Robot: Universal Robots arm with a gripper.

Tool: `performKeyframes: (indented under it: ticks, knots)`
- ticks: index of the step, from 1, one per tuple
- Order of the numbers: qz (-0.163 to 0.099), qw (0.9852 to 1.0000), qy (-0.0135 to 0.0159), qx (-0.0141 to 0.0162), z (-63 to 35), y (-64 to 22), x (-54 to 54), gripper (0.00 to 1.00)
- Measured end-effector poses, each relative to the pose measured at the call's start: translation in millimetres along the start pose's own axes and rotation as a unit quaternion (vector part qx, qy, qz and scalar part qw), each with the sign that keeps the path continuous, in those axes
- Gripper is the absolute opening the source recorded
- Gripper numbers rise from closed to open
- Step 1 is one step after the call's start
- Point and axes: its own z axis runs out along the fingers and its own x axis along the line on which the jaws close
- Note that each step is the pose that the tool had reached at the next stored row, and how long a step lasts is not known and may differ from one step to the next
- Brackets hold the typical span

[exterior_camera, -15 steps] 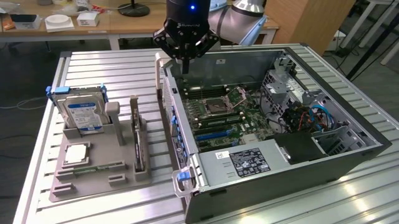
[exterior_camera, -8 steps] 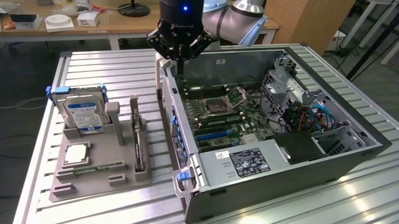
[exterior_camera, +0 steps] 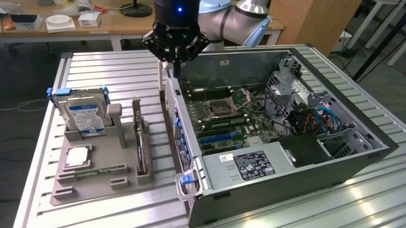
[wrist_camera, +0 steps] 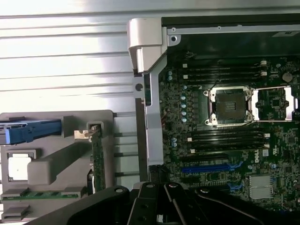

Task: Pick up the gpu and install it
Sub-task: 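Reach for the gpu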

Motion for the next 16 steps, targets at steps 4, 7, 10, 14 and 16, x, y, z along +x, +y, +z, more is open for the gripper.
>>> performKeyframes:
  ticks: [4,7,10,14,16]
  knots:
    - [0.0,1.0,0.0,0.0,0.7,-0.5,6.7,0.11]
    - [0.0,1.0,0.0,0.0001,1.2,-0.9,11.7,0.11]
    - [0.0,1.0,0.0,0.0002,1.8,-1.3,16.7,0.11]
    - [0.0,1.0,0.0,0.0003,2.6,-1.9,23.7,0.11]
    - [0.0,1.0,0.0,0.0003,3.0,-2.2,27.2,0.11]
